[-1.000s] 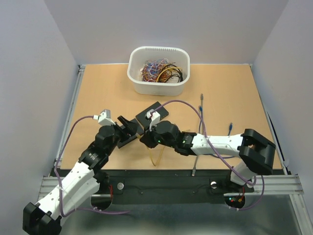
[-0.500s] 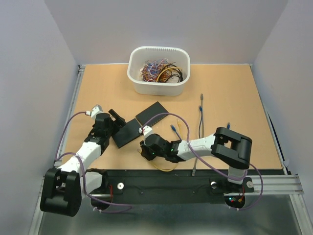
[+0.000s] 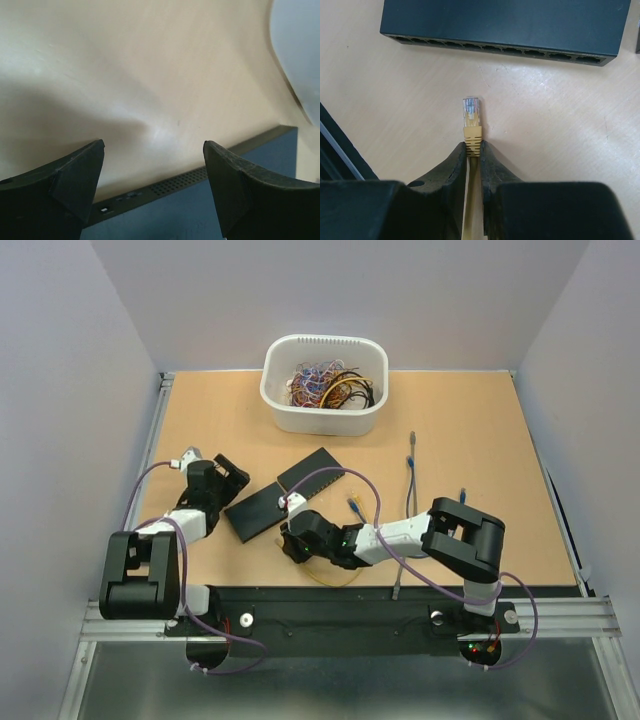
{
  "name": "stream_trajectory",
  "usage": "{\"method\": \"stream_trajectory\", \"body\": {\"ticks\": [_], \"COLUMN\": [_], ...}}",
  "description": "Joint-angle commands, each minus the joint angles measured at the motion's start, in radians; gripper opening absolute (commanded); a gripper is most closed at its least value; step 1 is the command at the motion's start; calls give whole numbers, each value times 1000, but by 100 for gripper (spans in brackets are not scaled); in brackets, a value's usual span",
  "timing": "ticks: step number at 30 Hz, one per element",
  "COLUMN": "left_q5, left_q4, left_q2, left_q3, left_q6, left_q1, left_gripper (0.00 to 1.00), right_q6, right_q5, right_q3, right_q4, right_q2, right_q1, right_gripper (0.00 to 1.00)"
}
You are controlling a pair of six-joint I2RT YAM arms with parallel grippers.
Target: Insert the plug into the switch port
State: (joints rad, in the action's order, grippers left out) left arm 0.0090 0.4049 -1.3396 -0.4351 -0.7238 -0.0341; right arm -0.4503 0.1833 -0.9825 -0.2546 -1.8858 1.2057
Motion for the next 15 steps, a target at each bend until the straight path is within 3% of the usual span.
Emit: {"method": "stream_trajectory", "body": {"ticks": [1,15], "left_q5": [173,333], "left_q4": [63,104], "left_q2": [19,296], "left_q3": [30,295], "left_q6": [-37,-114], "left_q1": [2,-19], "left_gripper": [91,89], "right_q6": [-4,-4], "right_q5": [42,127], "right_q3": [22,103], "right_q4": [3,9], "right_q2": [10,102], "right_q1": [3,34], "right_gripper": [0,0]}}
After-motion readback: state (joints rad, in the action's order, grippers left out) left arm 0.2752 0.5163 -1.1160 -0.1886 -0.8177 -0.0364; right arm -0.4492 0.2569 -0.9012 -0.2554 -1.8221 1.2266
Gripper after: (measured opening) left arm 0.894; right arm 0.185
